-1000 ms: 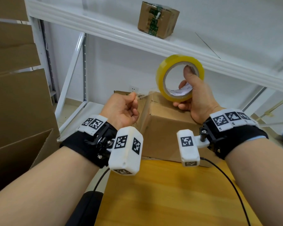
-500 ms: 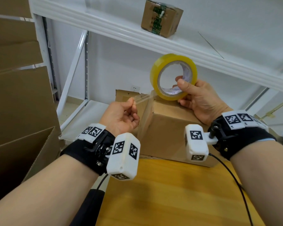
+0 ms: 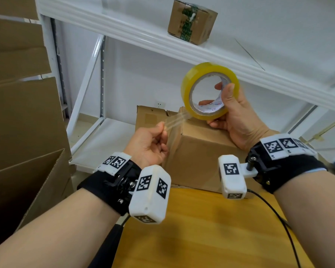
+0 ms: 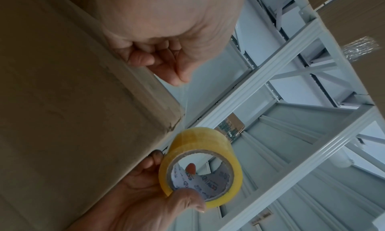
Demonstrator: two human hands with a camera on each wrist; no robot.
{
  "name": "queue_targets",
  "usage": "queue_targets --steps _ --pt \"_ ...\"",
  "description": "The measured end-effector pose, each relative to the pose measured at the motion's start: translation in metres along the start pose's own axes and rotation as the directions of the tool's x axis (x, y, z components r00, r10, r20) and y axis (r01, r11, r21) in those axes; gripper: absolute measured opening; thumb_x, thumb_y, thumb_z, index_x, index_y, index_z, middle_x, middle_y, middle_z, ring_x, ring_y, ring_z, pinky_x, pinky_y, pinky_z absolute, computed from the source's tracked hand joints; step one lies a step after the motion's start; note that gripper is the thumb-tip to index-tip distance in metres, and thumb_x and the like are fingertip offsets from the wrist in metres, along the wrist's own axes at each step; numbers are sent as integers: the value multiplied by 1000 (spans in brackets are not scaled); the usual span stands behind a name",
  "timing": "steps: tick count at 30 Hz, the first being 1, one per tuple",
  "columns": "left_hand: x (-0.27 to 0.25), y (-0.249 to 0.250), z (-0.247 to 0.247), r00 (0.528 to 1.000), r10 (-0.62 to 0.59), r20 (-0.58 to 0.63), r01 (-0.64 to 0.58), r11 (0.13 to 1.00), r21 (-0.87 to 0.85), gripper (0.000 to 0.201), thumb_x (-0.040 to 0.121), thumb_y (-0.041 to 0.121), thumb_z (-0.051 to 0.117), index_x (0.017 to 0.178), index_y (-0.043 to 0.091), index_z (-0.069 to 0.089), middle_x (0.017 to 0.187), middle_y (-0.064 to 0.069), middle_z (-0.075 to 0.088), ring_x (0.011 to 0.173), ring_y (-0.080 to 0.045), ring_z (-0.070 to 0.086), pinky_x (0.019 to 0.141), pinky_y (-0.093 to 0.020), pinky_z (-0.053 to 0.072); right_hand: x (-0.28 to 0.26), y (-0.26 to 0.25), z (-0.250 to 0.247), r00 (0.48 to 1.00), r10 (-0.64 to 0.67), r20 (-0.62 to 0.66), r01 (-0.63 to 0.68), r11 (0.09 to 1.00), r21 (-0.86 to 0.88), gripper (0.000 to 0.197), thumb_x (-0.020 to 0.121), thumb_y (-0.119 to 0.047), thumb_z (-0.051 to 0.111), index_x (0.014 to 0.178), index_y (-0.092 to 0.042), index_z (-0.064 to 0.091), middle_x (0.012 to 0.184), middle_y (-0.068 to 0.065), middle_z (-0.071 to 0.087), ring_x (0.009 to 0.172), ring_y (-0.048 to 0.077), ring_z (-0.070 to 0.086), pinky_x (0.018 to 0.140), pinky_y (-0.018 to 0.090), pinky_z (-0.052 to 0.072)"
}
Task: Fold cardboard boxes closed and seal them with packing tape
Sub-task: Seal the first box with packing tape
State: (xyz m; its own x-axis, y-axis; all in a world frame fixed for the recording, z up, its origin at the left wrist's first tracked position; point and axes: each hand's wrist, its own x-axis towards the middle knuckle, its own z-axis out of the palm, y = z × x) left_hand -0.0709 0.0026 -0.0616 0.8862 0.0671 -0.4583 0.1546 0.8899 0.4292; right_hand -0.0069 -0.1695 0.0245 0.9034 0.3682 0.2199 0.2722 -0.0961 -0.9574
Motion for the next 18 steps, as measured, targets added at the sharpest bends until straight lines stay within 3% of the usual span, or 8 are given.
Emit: queue_targets --steps 9,15,18 --pt "0 -3 1 1000 -26 -8 26 999 42 8 90 10 65 96 15 68 73 4 66 58 -4 58 53 -17 27 -3 -1 0 1000 1 -21 -1 1000 3 57 76 -68 48 117 -29 47 98 11 75 62 14 67 50 22 54" --pt "3 -9 1 999 -51 -19 53 987 154 2 90 14 68 91 13 69 67 3 67 52 -3 59 40 -13 33 -3 -1 1 999 5 -39 -6 1000 -16 57 75 -70 48 116 -30 49 100 14 74 68 17 68 51 23 54" --pt "2 -10 0 999 -27 -26 31 982 185 5 88 15 70 92 12 70 67 3 69 51 -3 60 40 -12 36 -3 -1 2 999 6 -41 -7 1000 -19 57 74 -71 49 115 -30 49 99 13 75 74 20 69 51 23 55"
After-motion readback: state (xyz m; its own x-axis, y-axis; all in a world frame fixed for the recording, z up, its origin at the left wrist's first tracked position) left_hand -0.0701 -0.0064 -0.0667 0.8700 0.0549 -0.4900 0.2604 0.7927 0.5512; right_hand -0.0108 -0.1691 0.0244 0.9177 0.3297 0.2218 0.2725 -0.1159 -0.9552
